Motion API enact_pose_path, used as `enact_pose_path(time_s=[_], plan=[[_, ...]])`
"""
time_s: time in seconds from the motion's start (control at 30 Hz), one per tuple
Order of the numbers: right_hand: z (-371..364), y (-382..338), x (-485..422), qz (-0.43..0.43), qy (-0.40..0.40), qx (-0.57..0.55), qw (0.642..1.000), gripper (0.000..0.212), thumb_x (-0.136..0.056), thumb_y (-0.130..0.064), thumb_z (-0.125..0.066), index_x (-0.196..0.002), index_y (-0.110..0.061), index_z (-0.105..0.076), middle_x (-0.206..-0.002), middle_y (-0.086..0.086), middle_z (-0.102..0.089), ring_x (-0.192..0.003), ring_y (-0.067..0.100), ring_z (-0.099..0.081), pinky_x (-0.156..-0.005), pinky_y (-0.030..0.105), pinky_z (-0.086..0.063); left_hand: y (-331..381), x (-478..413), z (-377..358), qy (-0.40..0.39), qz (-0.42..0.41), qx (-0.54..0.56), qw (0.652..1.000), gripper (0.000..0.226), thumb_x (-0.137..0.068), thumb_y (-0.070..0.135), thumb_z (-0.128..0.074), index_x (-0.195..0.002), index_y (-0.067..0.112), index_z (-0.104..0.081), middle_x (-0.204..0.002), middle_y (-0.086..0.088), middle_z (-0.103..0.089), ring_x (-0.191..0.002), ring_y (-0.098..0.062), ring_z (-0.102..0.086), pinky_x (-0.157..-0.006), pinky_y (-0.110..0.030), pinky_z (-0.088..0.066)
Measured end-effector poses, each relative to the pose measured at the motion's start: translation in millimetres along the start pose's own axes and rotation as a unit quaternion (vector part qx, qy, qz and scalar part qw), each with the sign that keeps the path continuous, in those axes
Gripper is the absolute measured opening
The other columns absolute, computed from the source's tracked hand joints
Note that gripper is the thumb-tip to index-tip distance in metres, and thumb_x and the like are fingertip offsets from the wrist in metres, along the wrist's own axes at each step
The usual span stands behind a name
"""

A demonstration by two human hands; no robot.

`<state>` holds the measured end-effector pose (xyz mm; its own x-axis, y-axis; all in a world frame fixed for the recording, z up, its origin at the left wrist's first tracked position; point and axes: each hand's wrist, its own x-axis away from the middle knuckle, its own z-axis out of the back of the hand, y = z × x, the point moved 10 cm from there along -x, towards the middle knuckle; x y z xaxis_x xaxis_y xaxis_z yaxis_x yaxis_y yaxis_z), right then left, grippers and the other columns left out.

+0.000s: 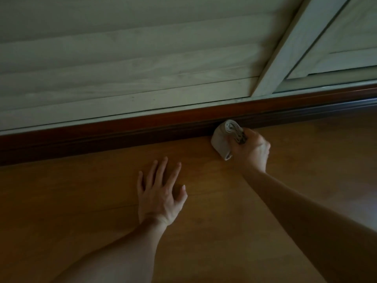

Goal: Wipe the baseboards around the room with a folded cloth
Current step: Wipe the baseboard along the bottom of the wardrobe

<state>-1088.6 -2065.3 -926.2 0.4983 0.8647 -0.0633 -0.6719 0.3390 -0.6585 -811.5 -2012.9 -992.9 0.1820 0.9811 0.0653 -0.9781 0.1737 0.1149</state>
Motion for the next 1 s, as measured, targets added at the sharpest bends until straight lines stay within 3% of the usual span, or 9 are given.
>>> enact_pose_path(time_s=[0.1, 0.27, 0.4, 0.57, 0.83, 1.0], plan=[[3, 5, -5, -0.041, -0.040, 0.007, 0.998, 0.021, -0.088, -0.033, -0.070, -0.099, -0.016, -0.073, -0.085, 0.003, -0.067, -0.085, 0.026, -0.063, -0.073, 0.035, -0.052, 1, 1, 3, 0.006, 0.002, 0.015, 1.000, 0.063, -0.091, 0.064, -0.034, -0.150, 0.044, -0.040, -0.162, 0.001, -0.034, -0.150, -0.026, -0.027, -0.119, -0.060, -0.020], [13, -1, -13, -0.022, -0.077, 0.031, 0.996, 0.018, -0.088, -0.028, -0.071, -0.103, -0.019, -0.073, -0.083, -0.005, -0.062, -0.082, 0.017, -0.061, -0.069, 0.028, -0.048, 0, 1, 3, 0.010, -0.001, 0.028, 1.000, 0.063, -0.091, 0.064, -0.034, -0.150, 0.043, -0.040, -0.162, 0.000, -0.035, -0.149, -0.028, -0.029, -0.119, -0.060, -0.020], [8, -6, -5, -0.033, -0.062, 0.016, 0.997, 0.012, -0.087, -0.030, -0.070, -0.095, -0.021, -0.073, -0.076, -0.007, -0.061, -0.080, 0.017, -0.061, -0.065, 0.027, -0.044, 1, 1, 4, 0.014, 0.000, 0.036, 0.999, 0.064, -0.090, 0.065, -0.033, -0.150, 0.043, -0.040, -0.162, -0.001, -0.035, -0.149, -0.028, -0.029, -0.119, -0.059, -0.019], [0, -11, 3, -0.035, -0.051, 0.000, 0.998, 0.018, -0.088, -0.032, -0.070, -0.099, -0.019, -0.074, -0.082, -0.004, -0.064, -0.081, 0.016, -0.060, -0.058, 0.022, -0.037, 0, 1, 2, -0.003, 0.000, 0.036, 0.999, 0.068, -0.088, 0.067, -0.034, -0.151, 0.043, -0.037, -0.163, -0.001, -0.032, -0.151, -0.028, -0.025, -0.120, -0.059, -0.016], [30, 24, -9, -0.074, -0.009, -0.010, 0.997, 0.020, -0.088, -0.037, -0.067, -0.095, -0.018, -0.072, -0.087, 0.003, -0.070, -0.086, 0.025, -0.064, -0.072, 0.037, -0.052, 7, 3, 2, -0.022, -0.002, 0.005, 1.000, 0.063, -0.090, 0.057, -0.032, -0.151, 0.045, -0.038, -0.164, -0.003, -0.029, -0.151, -0.030, -0.022, -0.119, -0.063, -0.016], [51, 44, -27, -0.044, 0.004, 0.007, 0.999, 0.017, -0.088, -0.033, -0.067, -0.096, -0.018, -0.071, -0.091, 0.005, -0.068, -0.087, 0.026, -0.063, -0.074, 0.040, -0.053, 79, -28, -1, -0.034, -0.056, 0.054, 0.996, 0.061, -0.092, 0.053, -0.027, -0.150, 0.041, -0.040, -0.163, 0.001, -0.030, -0.150, -0.024, -0.022, -0.121, -0.063, -0.009]])
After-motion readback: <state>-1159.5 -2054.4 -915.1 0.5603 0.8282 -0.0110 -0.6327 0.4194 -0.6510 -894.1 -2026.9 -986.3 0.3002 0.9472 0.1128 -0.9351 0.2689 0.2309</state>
